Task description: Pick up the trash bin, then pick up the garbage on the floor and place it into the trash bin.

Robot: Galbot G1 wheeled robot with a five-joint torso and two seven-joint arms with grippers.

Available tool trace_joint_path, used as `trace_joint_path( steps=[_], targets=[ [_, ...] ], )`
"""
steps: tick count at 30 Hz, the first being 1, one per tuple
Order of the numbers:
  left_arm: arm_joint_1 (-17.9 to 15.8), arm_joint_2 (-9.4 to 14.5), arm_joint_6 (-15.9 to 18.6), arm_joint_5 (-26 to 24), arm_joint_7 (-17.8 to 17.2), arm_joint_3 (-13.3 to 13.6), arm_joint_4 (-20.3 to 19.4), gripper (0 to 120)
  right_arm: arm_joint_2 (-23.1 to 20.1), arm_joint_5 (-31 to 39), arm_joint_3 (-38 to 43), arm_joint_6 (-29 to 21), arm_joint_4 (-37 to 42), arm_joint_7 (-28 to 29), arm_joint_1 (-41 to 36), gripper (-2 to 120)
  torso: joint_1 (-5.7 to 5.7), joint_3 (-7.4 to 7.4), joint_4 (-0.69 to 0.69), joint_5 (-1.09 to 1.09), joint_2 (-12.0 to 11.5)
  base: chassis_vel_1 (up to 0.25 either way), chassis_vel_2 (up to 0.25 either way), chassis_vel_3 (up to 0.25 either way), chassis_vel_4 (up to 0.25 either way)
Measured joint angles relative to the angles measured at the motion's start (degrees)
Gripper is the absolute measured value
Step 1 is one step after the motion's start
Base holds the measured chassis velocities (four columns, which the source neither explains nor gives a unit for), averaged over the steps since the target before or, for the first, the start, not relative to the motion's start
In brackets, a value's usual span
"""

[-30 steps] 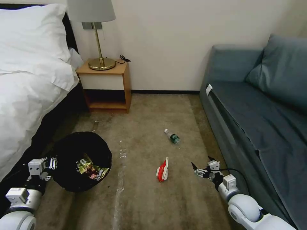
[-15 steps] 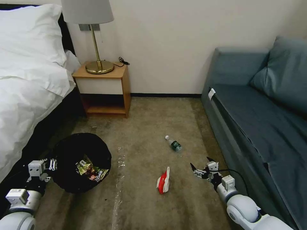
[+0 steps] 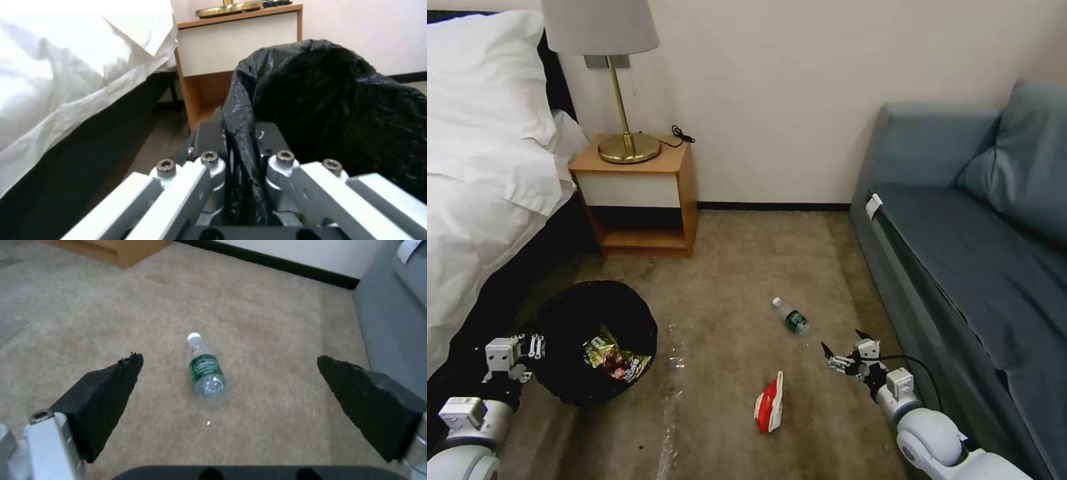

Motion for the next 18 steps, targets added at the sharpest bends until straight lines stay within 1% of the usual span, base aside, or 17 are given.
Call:
trace_joint_path(
  steps=[12, 15, 18],
  targets=[
    [-0.5, 0.06, -0.05, -0.34, 0.02, -0.31, 0.74, 7, 0.25, 0.14, -2.25, -0.01, -0.97, 0.23, 2.59, 100, 0.0, 0.0, 0.0, 0.0, 0.0, -0.111, 0.116, 0.106, -0.105],
    [-0.52, 0.13, -0.08, -0.56, 0.03, -0.57, 0.92, 7, 0.32, -0.31, -2.86, 0.41, -1.3, 0.36, 3.13, 100, 0.0, 0.01, 0.0, 0.0, 0.0, -0.096, 0.106, 0.093, -0.108],
    [-0.83, 0.32, -0.08, -0.76, 0.03, -0.7, 1.17, 7, -0.04, -0.81, -3.46, -0.36, -1.07, 0.06, 3.45, 100, 0.01, 0.01, 0.0, 0.01, -0.01, -0.038, 0.046, 0.059, -0.061]
  ],
)
